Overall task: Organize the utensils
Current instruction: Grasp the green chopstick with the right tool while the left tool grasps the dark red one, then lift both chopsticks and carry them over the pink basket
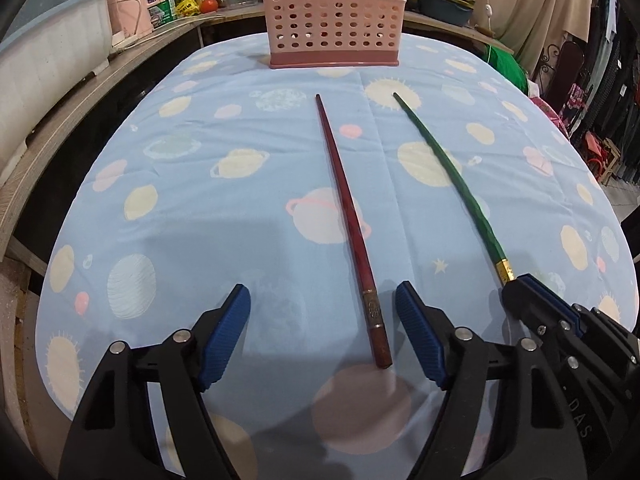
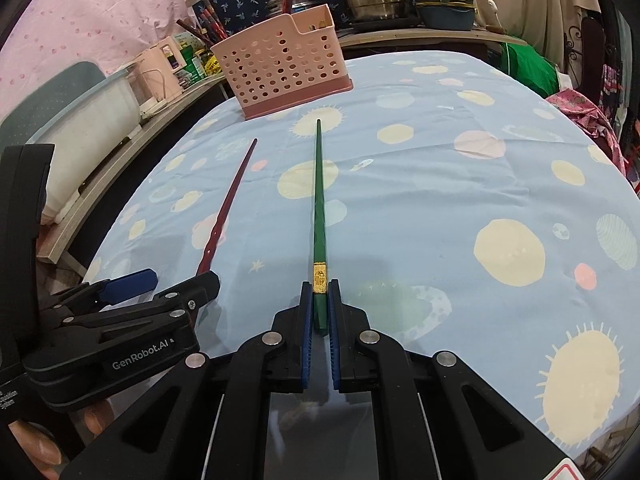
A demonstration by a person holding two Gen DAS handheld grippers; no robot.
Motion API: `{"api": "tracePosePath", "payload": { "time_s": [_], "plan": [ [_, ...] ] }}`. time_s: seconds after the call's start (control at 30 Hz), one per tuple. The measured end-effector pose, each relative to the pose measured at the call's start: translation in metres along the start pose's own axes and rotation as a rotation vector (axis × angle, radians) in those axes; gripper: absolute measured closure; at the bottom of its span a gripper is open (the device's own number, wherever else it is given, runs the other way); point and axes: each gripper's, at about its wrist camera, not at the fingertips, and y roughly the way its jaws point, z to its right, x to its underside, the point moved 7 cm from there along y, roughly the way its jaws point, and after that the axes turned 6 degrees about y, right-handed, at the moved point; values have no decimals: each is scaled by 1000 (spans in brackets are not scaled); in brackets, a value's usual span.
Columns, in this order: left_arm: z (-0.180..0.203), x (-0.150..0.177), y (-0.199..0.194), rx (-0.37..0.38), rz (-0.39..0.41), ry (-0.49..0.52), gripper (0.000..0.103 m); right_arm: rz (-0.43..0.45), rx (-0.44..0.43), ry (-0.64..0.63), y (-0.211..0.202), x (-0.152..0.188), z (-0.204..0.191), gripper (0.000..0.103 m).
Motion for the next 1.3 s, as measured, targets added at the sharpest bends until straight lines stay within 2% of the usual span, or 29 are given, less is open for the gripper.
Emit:
{"api": "tracePosePath", "payload": {
  "time_s": [0.07,0.17,0.23,0.3,0.33,0.37,0.47,0.83,1.3],
  "plan": [
    [0,1,-2,3,3,3,40,-4,-2,3,0,0,0,96],
    [-1,1,-5,16,-1,0,55,-13,-7,7,-1,2,0,96],
    [-2,1,-6,28,-10,-2,70,-21,-11,9,-2,2,1,96],
    [-2,1,-7,43,-20,-7,81,-29,-14,13,-2,1,1,96],
    [-2,2,-8,46,-26,-11,91,-34,-16,15,-2,1,2,96],
    [-4,2,-8,50,-35,-16,95,-37,-17,14,-2,1,2,96],
    [-5,1,-8,65,-52,-33,96,-44,-17,14,-3,2,2,96],
    [-8,-7,-25,21,-56,-22,96,-9,-45,42,-31,-15,1,96],
    [-13,-63,-66,4,32,4,96,102,-88,72,-63,-91,-8,96]
  ]
}}
